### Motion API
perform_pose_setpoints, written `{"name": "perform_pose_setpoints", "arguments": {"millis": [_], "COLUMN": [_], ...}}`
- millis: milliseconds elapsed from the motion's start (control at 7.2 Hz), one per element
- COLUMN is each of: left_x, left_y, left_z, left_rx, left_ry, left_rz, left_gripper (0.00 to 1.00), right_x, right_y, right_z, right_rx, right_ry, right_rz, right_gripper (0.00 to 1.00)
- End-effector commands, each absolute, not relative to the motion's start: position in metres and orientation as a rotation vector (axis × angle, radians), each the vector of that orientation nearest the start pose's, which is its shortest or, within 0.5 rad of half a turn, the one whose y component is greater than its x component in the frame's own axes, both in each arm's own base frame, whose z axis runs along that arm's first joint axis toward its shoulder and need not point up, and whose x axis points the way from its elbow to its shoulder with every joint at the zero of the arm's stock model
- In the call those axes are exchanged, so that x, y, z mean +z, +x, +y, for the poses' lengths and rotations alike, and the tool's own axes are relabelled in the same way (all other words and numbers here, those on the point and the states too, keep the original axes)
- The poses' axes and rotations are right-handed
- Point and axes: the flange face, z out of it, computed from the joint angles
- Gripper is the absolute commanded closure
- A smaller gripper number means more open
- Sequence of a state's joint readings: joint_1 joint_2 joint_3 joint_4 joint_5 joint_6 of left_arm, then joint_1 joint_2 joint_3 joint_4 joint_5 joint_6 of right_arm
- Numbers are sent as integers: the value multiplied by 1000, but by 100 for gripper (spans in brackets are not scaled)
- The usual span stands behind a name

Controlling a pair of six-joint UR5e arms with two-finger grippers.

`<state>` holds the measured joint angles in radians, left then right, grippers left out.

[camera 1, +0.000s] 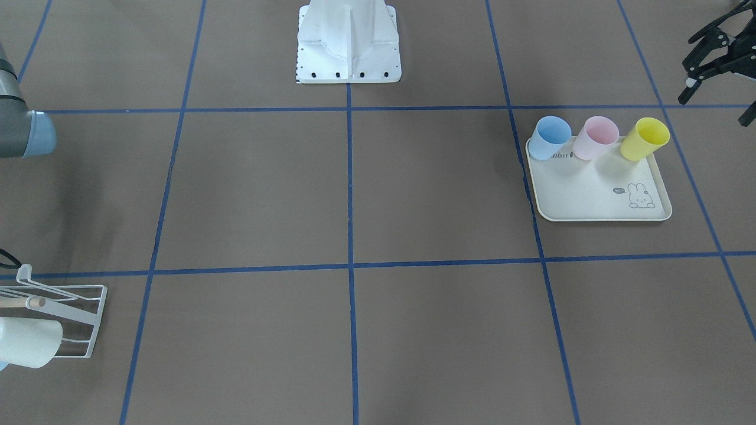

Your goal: Transfer IKEA cup to right arm and place on rack

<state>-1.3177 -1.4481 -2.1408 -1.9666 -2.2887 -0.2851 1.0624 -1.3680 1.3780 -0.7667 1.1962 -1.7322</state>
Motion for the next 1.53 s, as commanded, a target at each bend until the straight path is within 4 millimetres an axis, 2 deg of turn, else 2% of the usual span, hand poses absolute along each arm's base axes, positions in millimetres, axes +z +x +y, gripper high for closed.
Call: {"name": "perform_pose_setpoints", "arguments": {"millis": [0, 278, 417, 695, 972, 1111, 1250, 1389], "left_x": [390, 390, 390, 388, 389, 397, 403, 405], "left_y": [41, 40, 40, 40, 40, 40, 40, 39], "left_z": [-427, -427, -427, -426, -426, -427, -427, -427], "left_rx": [273, 274, 274, 274, 275, 269, 266, 264], "left_ry": [597, 597, 597, 600, 598, 584, 575, 576], "left_rz": [864, 865, 865, 866, 866, 861, 852, 843], "left_gripper": [0, 0, 0, 0, 0, 0, 0, 0], "right_x": [566, 562, 547, 492, 467, 457, 456, 457], "right_y": [-151, -152, -152, -139, -125, -122, -121, -129], "right_z": [-618, -618, -621, -614, -598, -579, -558, -545], "right_rx": [-1932, -1925, -1910, -1848, -1718, -1542, -1278, -1030], "right_ry": [538, 548, 574, 695, 839, 955, 1053, 1097], "right_rz": [902, 908, 921, 937, 832, 672, 395, 71], "right_gripper": [1, 1, 1, 1, 1, 1, 1, 1]}}
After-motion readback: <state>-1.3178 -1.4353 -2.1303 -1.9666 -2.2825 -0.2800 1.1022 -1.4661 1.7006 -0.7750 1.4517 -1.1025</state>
